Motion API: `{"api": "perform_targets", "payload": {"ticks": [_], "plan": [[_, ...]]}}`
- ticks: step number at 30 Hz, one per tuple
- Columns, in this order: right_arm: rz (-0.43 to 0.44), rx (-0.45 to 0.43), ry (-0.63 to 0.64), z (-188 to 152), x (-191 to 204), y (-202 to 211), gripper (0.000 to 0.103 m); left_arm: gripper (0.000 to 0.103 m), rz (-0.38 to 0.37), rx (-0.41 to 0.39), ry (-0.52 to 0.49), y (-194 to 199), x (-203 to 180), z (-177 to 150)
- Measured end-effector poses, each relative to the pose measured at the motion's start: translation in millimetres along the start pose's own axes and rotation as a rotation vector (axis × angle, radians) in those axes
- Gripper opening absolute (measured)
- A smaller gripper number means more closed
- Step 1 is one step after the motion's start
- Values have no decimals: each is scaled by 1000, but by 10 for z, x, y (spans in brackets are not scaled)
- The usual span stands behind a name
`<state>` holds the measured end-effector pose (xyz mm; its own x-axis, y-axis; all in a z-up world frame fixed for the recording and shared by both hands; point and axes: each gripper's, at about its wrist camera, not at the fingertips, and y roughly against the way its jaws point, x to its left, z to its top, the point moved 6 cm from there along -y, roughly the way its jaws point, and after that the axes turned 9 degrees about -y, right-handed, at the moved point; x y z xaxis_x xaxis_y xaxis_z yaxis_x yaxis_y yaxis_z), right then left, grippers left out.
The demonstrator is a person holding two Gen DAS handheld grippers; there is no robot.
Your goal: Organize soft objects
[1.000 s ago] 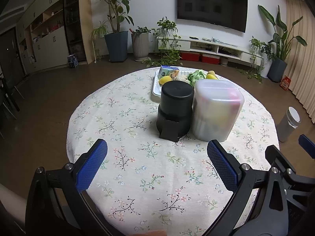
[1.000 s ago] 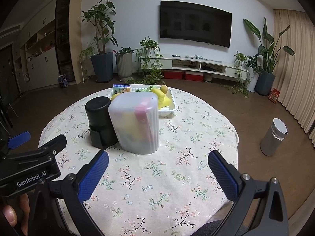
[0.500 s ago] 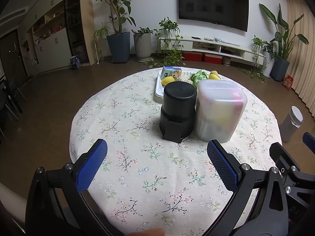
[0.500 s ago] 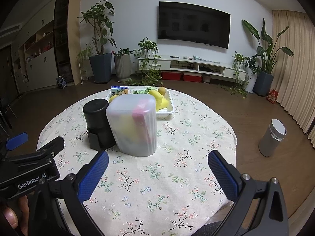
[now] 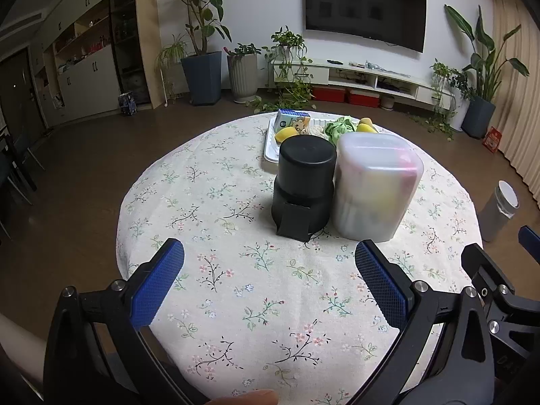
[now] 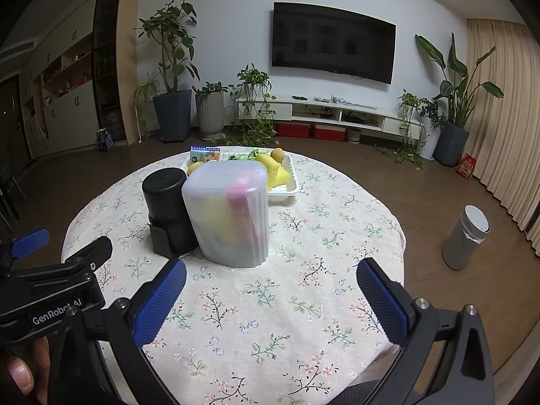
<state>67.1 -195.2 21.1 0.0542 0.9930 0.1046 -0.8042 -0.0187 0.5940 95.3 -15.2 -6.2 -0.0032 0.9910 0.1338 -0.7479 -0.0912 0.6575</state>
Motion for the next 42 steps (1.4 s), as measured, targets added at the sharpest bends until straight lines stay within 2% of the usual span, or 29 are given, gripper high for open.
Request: {"api": "perform_targets", "payload": {"ticks": [42], "plan": [[0, 2, 3, 3, 7, 2, 103, 103, -28, 8, -2, -37, -25, -20]]}}
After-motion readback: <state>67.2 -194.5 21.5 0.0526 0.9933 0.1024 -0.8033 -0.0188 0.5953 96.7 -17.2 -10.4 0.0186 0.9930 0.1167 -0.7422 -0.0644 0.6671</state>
